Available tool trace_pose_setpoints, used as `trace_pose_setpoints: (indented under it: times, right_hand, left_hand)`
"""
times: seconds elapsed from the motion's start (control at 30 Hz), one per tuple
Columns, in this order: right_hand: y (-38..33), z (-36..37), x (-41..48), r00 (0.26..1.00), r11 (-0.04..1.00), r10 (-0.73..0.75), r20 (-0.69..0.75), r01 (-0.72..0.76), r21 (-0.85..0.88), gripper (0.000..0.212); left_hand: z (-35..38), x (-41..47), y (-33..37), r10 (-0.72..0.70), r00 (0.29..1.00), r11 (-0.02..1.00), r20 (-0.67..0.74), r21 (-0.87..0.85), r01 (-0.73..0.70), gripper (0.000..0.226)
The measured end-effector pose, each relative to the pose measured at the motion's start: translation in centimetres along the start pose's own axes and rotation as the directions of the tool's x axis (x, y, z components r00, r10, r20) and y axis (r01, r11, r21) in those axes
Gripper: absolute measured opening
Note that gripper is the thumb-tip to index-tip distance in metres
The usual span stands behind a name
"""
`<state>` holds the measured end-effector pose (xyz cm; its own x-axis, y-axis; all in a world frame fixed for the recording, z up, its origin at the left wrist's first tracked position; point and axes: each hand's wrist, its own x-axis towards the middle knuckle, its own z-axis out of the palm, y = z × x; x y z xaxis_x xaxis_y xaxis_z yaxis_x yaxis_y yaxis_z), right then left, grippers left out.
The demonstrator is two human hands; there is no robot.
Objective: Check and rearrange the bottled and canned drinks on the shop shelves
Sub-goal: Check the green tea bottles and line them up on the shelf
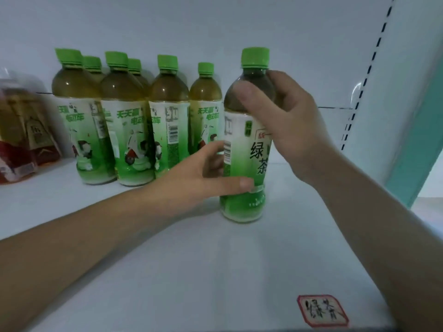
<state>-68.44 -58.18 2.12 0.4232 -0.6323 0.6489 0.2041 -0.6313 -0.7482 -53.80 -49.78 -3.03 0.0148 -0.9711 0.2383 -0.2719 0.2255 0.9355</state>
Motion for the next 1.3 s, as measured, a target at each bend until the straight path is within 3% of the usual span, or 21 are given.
trace_pose_setpoints:
  times: [0.17,0.33,0.5,0.6,0.8,0.97,1.07,1.17,1.3]
  right_hand:
    - [-0.1,0.0,0.1,1.0,0.999,0.018,-0.024,-0.019,-0.051,0.028]
    - [0.1,0.1,0.2,0.995,0.992,0.078,0.069,-0.085,0.095,0.024]
    - [-0.4,-0.3,0.2,1.0,1.0,0.023,0.021,-0.023,-0.005,0.028]
    - [-0.5,-0.7,0.2,1.0,0.997,-0.002,0.019,0.003,-0.074,0.036]
    - [-0.4,-1.3,0.6,0.983,0.986,0.059,0.174,-0.084,0.141,0.042]
    - [-1.0,0.0,-0.1,0.999,0.999,0.034,0.034,-0.035,0.027,0.031]
    - [-1.1,0.1,-0.2,0.997,0.998,0.047,0.065,-0.049,0.025,0.029]
    - [-0.9,-0.2,0.2,0.988,0.989,0.067,0.141,-0.084,0.118,0.029]
    - [-1.0,-0.2,-0.1,0.991,0.995,-0.001,0.131,-0.012,0.097,0.022]
  left_hand:
    - [1.7,1.0,0.2,0.007,0.995,0.998,-0.1,0.069,0.0,0.081]
    - [0.6,0.9,0.0,-0.045,0.998,0.998,-0.033,0.032,0.046,0.066]
    - [0.9,0.3,0.3,-0.004,0.995,0.985,-0.095,0.174,0.02,0.076]
    - [1.7,0.3,0.7,0.031,0.992,0.991,-0.121,0.131,-0.015,0.08]
    - [0.9,-0.2,0.9,0.035,0.999,0.999,0.004,0.031,-0.035,0.061]
    - [2.2,-0.2,0.6,0.047,0.997,0.985,-0.053,0.167,-0.037,0.075]
    - [2.3,0.2,0.5,0.086,0.994,0.993,-0.07,0.089,-0.079,0.071]
    - [0.7,0.0,0.8,0.081,0.996,0.996,0.044,0.027,-0.082,0.065]
    - [0.9,-0.2,0.7,0.068,0.996,0.992,0.064,0.102,-0.074,0.068]
